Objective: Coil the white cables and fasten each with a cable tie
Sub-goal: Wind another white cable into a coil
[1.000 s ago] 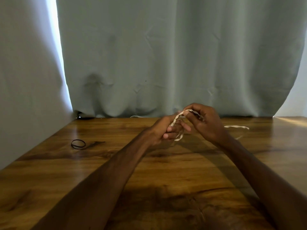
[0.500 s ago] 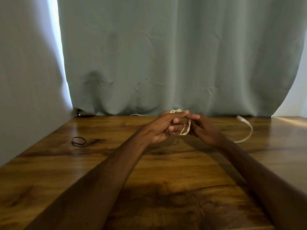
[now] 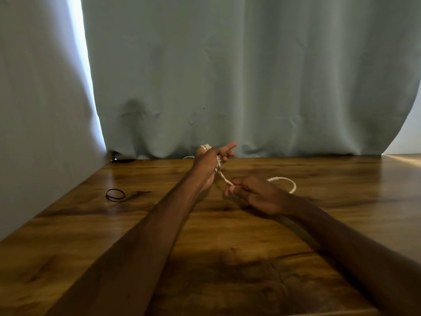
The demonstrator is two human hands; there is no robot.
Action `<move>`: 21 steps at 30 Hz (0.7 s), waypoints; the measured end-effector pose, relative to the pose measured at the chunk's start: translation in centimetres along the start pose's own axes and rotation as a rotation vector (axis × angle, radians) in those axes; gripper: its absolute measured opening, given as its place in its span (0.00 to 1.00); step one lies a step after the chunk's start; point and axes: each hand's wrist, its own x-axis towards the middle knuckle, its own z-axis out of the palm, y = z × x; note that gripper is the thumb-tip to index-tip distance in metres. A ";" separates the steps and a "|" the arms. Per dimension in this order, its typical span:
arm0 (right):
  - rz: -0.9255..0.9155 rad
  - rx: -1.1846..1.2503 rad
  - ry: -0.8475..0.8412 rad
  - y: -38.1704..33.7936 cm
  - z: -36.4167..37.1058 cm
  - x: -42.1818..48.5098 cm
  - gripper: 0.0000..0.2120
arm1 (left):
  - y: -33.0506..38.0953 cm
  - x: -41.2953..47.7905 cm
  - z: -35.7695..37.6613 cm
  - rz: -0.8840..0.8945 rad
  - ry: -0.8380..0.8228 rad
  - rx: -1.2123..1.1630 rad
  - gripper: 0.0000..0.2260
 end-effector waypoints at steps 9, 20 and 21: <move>-0.065 0.171 0.119 -2.0 -2.2 -0.8 0.14 | -3.0 2.3 -4.2 0.119 0.227 0.459 0.21; -0.046 0.282 0.513 -1.0 -4.8 -1.4 0.10 | -2.8 -0.2 -2.5 -0.029 -0.091 0.601 0.13; -0.023 0.235 0.564 -0.6 -4.9 -1.4 0.10 | -2.7 -0.5 -2.2 -0.052 -0.141 0.613 0.14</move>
